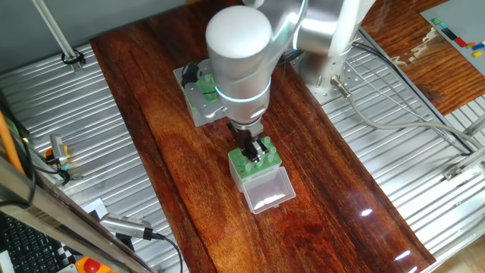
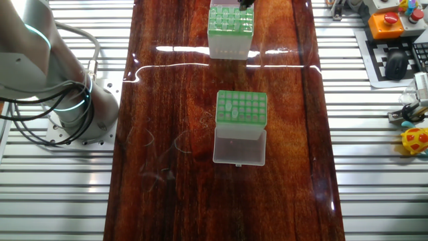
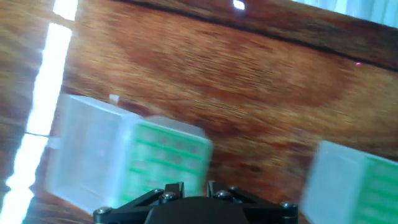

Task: Transfer all large pipette tips from one holder to another

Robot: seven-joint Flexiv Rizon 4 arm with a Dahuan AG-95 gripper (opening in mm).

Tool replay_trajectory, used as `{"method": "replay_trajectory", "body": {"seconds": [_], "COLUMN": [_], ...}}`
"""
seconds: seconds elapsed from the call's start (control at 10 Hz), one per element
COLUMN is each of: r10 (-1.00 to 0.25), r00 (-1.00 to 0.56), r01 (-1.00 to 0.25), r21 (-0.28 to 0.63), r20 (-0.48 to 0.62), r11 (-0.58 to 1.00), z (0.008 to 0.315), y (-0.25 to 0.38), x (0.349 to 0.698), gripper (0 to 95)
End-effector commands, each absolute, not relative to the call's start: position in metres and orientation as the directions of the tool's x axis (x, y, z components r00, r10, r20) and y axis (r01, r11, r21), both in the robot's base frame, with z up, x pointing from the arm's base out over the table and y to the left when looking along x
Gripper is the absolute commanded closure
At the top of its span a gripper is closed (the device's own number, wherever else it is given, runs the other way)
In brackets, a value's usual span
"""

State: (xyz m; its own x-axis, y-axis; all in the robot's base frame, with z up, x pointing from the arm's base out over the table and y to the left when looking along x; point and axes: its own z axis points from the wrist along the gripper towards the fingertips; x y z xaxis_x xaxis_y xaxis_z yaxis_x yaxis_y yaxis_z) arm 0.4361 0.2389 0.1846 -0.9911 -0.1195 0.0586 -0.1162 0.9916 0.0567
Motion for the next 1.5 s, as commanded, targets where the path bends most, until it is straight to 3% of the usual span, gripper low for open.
{"method": "replay_trajectory", "body": {"seconds": [0.1, 0.6, 1.5], "r10": [-0.15, -0.147, -0.164], "r00": [-0.988, -0.989, -0.986], "r01": [-0.146, -0.144, -0.162], "r21": [0.093, 0.084, 0.077], "r20": [0.039, 0.03, 0.029], "r11": [0.985, 0.986, 0.984], "z": [0.179, 0.16, 0.154], "y": [0.247, 0.258, 0.251], "x": [0.44, 0.452, 0.443], "gripper": [76.0, 76.0, 76.0]}}
